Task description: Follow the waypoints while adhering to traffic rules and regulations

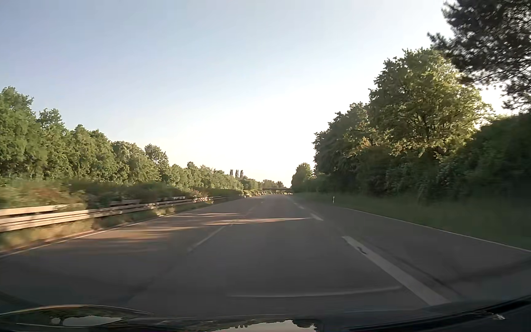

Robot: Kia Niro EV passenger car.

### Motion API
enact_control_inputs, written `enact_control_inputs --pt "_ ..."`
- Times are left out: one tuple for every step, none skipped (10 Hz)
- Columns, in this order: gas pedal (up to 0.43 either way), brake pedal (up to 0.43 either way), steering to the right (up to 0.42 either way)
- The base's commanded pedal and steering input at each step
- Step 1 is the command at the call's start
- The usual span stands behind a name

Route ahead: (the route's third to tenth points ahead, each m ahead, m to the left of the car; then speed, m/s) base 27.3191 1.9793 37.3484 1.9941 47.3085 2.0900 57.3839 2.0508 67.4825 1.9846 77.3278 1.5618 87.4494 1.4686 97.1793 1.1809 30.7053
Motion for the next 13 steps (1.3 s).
enact_control_inputs --pt "0.358 0.000 -0.001" --pt "0.358 0.000 -0.001" --pt "0.350 0.000 -0.001" --pt "0.350 0.000 -0.001" --pt "0.350 0.000 -0.001" --pt "0.350 0.000 -0.001" --pt "0.350 0.000 -0.002" --pt "0.350 0.000 -0.001" --pt "0.350 0.000 0.002" --pt "0.350 0.000 0.004" --pt "0.350 0.000 0.003" --pt "0.350 0.000 0.000" --pt "0.350 0.000 0.000"
